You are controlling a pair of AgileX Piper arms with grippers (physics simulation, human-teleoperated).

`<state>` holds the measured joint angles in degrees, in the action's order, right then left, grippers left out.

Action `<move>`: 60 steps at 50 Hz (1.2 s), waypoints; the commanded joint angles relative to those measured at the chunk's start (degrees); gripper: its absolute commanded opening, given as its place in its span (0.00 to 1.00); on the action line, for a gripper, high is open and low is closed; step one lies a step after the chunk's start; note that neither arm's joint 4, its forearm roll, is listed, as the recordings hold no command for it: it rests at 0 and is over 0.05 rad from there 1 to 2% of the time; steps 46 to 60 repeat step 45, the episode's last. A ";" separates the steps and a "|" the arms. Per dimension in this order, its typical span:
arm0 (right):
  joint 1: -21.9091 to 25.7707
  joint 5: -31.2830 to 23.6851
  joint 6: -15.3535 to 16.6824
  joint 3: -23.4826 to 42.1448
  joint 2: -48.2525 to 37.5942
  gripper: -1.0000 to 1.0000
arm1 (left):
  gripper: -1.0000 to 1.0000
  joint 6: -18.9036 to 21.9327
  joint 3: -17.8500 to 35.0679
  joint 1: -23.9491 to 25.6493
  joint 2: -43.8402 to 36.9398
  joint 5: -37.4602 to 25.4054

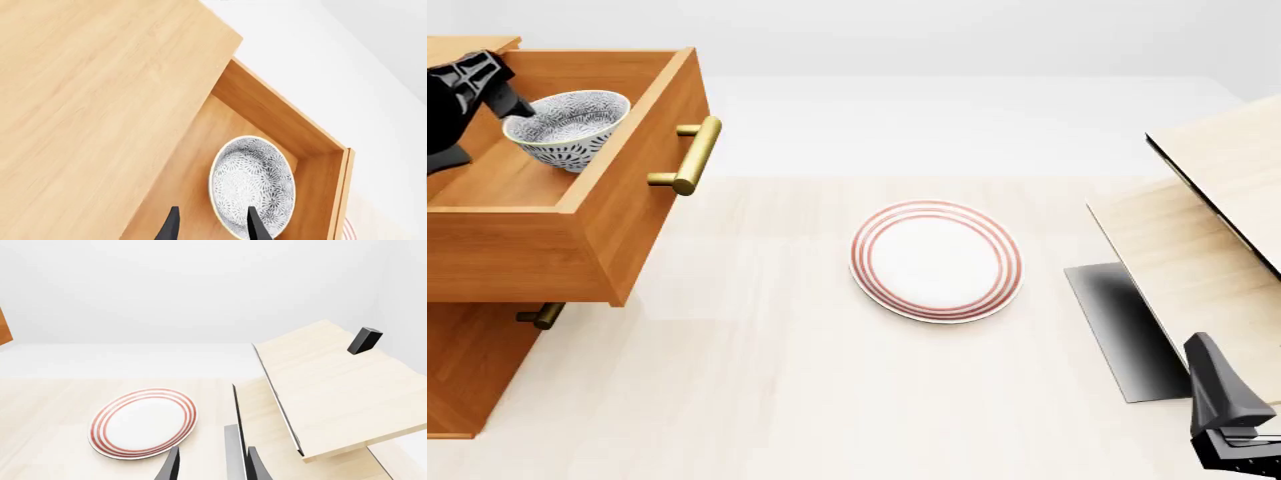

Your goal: Open the top drawer of the cabinet and put the bowl in it.

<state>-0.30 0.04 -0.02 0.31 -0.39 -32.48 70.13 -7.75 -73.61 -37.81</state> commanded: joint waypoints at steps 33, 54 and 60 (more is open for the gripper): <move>0.01 -0.01 0.00 -0.06 0.08 1.00 | 1.00 6.25 9.74 2.17 12.30 -17.00; -0.12 -0.04 0.01 -0.05 0.10 1.00 | 1.00 9.97 13.32 4.24 15.51 -21.62; -0.12 -0.04 0.01 -0.05 0.10 1.00 | 1.00 9.97 13.32 4.24 15.51 -21.62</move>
